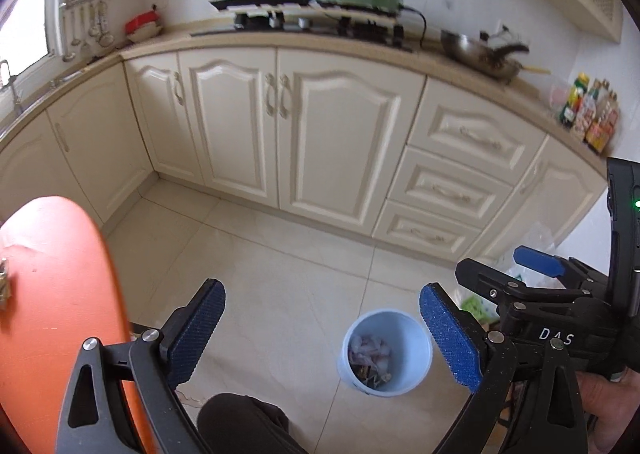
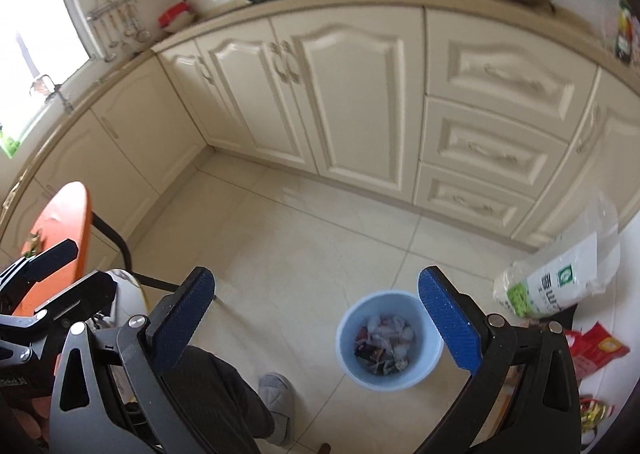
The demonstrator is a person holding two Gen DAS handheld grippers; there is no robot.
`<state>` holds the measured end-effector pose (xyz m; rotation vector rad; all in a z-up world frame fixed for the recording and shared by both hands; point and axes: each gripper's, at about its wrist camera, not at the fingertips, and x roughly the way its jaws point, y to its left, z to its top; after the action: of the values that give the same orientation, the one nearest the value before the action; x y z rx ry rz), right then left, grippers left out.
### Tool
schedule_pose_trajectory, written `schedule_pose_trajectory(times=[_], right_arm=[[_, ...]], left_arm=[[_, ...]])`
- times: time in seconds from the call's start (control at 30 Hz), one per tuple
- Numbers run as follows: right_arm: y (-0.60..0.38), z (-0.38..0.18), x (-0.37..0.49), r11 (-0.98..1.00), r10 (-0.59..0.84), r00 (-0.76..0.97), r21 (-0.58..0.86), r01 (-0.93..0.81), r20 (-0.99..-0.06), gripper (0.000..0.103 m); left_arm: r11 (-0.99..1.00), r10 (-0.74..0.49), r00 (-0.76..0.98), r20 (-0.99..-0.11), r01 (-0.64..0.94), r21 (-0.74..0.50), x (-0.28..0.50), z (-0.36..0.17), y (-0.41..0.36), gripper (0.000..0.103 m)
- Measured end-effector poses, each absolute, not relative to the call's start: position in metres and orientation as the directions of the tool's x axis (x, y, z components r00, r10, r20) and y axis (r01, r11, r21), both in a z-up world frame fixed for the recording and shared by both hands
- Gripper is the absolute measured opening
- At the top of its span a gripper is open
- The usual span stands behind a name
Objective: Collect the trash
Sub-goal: 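Move both empty tools back to the orange table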
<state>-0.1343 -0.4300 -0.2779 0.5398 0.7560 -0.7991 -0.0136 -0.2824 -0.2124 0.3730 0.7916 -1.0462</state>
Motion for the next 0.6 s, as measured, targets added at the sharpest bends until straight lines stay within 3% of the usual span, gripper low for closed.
schedule_pose_trajectory(times=[0.23, 0.6], right_arm=[[-0.385, -0.223, -0.087, 0.689, -0.442, 0.564, 0.14, 0.712, -0.697, 0.103], [-0.306, -0.164, -0.018, 0.833, -0.366, 0.713, 0.132, 0.538, -0.598, 0.103]], left_arm=[[0.576, -0.652, 0.391, -0.65, 0.813, -0.088, -0.012, -0.166, -0.188, 0.101], [0.755, -0.584, 0.596, -0.551, 0.648, -0.1, -0.022, -0.124, -0.065, 0.102]])
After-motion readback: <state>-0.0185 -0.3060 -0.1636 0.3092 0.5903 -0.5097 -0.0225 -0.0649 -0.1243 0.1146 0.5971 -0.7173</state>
